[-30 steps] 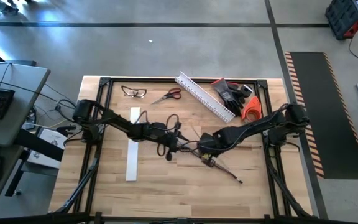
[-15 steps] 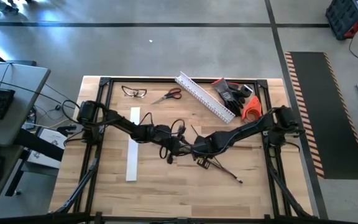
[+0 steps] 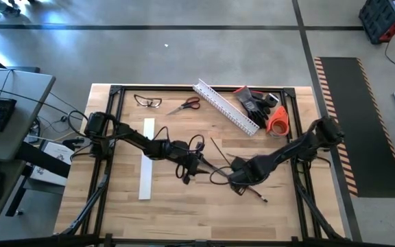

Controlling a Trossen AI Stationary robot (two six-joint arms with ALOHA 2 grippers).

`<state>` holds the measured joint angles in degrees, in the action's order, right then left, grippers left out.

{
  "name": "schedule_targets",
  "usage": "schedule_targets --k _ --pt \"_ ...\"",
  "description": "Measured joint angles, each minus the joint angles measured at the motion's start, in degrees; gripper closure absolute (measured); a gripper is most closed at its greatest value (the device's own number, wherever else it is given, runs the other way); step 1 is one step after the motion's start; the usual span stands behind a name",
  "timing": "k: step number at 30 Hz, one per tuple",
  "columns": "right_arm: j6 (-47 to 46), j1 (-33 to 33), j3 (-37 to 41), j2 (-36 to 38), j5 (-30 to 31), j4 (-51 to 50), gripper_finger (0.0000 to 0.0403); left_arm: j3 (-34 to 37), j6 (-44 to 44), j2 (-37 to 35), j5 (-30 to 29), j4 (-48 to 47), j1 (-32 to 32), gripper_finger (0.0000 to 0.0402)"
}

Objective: Ziptie cables
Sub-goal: Wrap the bottom black zip tie on the cable wires

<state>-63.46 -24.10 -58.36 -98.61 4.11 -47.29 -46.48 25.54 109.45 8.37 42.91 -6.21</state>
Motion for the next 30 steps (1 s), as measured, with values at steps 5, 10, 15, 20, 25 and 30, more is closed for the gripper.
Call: schedule_targets --k 5,10,15,20,25,30 --pt "0.12 1.42 5.42 0.11 -1.34 14.07 0.0233 0.00 0.03 0.00 0.03 -0.68 -0.64 0.0275" --pt "-0.66 2.43 6.52 0.35 -1.69 14.42 0.0269 0.00 0.00 0.00 0.10 -0.29 -1.25 0.0275" --pt "0.77 2.65 6.54 0.14 -2.50 14.22 0.0369 0.00 0.44 0.00 0.12 -0.09 -1.40 0.0275" --pt "1.15 2.67 6.55 1.00 -2.61 12.82 0.0396 0.00 0.50 0.00 0.10 0.46 -1.38 0.0275" --pt "2.45 2.65 2.60 2.70 0.33 6.07 0.0402 0.00 0.46 0.00 0.10 0.79 -1.43 0.0275" --pt "6.59 2.63 -1.88 2.38 2.91 2.89 0.0403 -0.01 0.09 0.00 -0.51 3.99 -1.42 0.0275"
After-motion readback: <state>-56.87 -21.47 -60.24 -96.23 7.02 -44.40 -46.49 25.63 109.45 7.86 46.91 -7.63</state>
